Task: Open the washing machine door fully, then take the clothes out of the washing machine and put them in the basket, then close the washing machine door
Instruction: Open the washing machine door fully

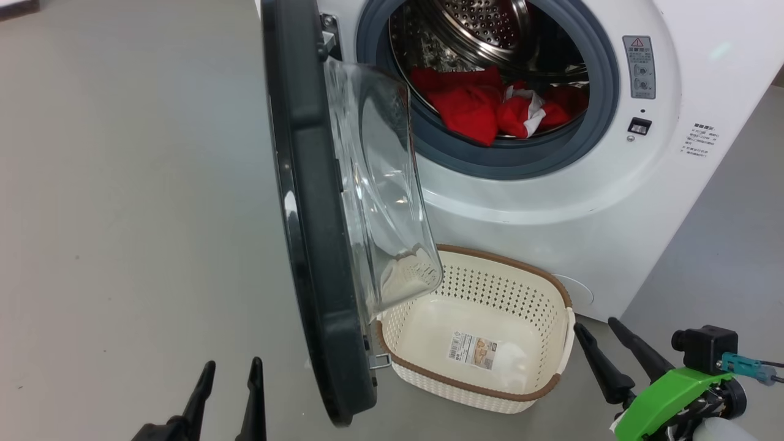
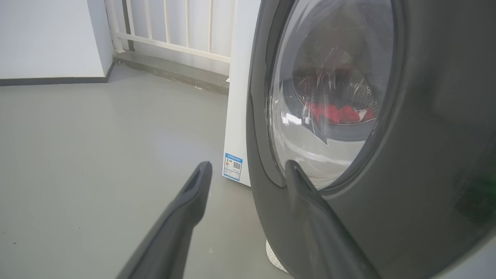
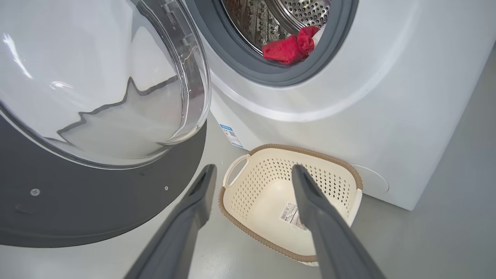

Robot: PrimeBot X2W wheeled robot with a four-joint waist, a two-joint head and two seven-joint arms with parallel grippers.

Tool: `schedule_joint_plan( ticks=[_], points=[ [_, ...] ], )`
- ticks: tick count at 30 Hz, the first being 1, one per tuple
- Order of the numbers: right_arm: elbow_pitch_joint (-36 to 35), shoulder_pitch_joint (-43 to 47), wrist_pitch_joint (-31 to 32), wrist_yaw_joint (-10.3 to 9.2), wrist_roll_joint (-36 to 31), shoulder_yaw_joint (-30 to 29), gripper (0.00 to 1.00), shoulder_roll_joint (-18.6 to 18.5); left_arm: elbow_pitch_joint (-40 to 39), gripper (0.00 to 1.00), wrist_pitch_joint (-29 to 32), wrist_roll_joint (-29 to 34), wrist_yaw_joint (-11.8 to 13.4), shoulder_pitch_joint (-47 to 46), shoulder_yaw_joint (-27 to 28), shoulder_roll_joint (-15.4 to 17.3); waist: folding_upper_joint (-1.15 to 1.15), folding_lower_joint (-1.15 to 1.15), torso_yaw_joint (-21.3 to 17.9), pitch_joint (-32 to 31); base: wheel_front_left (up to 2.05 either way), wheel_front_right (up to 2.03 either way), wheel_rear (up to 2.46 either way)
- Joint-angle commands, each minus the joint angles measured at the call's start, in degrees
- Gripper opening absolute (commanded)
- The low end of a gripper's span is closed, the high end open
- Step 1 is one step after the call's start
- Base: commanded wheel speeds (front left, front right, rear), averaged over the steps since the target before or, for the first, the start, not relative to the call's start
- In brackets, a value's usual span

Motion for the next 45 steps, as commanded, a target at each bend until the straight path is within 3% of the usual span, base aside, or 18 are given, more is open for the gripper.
schedule_joint_plan(
  ticks=[1,10,17,43,44,45],
  points=[
    [-2.0,1.1,-0.8,0.36,-2.8,-1.2,1.0,0.2,-1.2,1.0,-0.7,0.9,0.0,-0.7,2.0,0.5,0.0,0.0,0.0,-0.1,0.0,0.0,0.0],
    [-5.9,4.9,-0.8,0.36,-13.3,-9.4,1.0,4.1,-1.1,1.0,-0.7,0.9,-0.1,-0.7,2.1,0.5,0.0,0.0,0.2,-0.3,0.0,0.0,0.0],
    [-8.4,6.0,-0.8,0.36,-18.3,-12.5,1.0,5.7,-1.2,1.0,-0.7,1.0,0.0,-0.8,2.1,0.5,0.0,0.0,0.2,-0.2,0.0,0.0,0.0],
    [-10.7,8.8,-0.8,0.36,-24.9,-15.4,1.0,8.5,-1.5,1.0,-0.7,1.3,-0.1,-0.9,2.6,0.5,0.0,0.0,-0.3,-0.5,0.0,0.0,0.0],
    [-10.7,8.8,-0.8,0.36,-25.0,-15.4,1.0,8.5,-1.5,0.74,-0.7,1.3,-0.1,-1.0,2.6,0.5,0.0,0.0,-0.3,-0.5,0.0,0.0,0.0],
    [-10.7,8.8,-0.8,0.36,-25.0,-15.5,1.0,8.5,-1.6,0.36,-0.7,1.3,0.0,-1.2,2.7,0.5,0.0,0.0,-0.3,-0.5,0.0,0.0,0.0]
  ],
)
